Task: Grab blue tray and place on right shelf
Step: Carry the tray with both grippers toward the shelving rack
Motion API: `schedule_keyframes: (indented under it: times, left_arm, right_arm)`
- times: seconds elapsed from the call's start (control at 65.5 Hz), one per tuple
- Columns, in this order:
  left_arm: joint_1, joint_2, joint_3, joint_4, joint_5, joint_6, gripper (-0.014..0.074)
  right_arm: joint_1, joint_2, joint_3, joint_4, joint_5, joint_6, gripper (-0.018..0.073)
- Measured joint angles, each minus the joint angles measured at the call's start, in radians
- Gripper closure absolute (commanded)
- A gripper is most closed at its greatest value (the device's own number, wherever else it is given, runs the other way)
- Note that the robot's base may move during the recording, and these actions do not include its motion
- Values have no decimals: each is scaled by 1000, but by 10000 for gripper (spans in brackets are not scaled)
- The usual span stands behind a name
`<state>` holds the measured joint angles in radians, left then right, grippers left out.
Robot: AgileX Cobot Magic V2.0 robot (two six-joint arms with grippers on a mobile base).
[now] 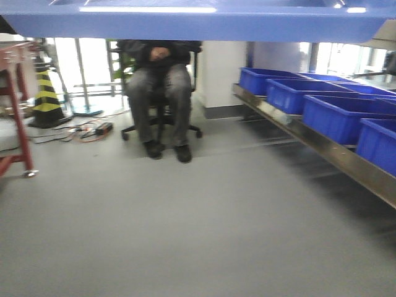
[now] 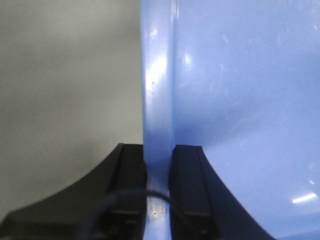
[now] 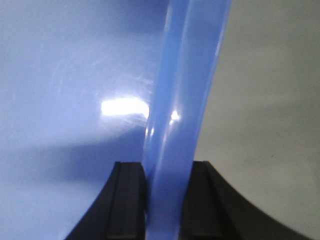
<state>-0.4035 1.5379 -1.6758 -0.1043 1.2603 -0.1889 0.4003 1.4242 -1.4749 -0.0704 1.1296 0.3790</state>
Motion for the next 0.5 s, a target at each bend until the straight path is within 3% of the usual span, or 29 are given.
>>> schedule_keyframes:
  times: [0.503]
  left_arm:
    - [0, 0, 0, -2, 0, 0, 645]
  right_arm:
    - [0, 0, 0, 0, 0, 0, 502]
